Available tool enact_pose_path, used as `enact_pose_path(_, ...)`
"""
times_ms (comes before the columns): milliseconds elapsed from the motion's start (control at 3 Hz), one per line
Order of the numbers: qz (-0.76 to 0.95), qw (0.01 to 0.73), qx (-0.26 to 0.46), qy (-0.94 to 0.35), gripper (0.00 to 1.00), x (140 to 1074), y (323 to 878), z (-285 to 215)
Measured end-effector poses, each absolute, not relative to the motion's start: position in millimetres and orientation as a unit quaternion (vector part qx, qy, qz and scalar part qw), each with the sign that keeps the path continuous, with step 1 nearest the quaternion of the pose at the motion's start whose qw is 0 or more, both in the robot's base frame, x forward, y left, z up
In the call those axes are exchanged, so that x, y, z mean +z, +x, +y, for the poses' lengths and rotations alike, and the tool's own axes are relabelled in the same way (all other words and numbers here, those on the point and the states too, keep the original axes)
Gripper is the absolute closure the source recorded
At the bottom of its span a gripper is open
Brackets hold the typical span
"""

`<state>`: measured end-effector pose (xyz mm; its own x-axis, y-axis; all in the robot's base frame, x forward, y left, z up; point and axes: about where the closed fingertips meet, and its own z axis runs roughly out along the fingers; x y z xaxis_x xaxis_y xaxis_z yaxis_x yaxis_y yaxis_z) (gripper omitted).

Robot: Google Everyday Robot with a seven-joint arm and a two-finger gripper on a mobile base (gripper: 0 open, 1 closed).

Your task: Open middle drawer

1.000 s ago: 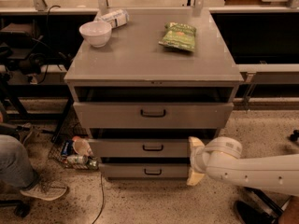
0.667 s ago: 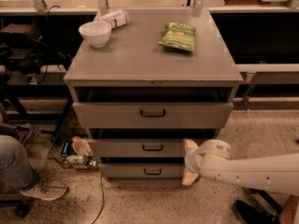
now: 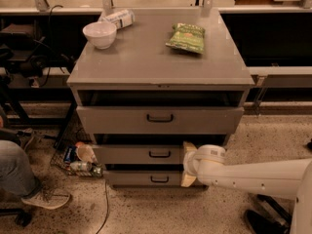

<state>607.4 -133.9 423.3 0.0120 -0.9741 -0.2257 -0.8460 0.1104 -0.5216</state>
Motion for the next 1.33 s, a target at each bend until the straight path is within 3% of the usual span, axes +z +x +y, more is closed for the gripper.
enact_pose_path(333,0.696,0.277,-0.125,-0.651,0.0,413,628,-128)
enact_pose_path(1000,0.708,0.272,-0.119,-0.641,0.41,399,640,-132)
enact_pose_path(1333,0.711,0.267,-0.111,-0.641,0.64,408,612,-143)
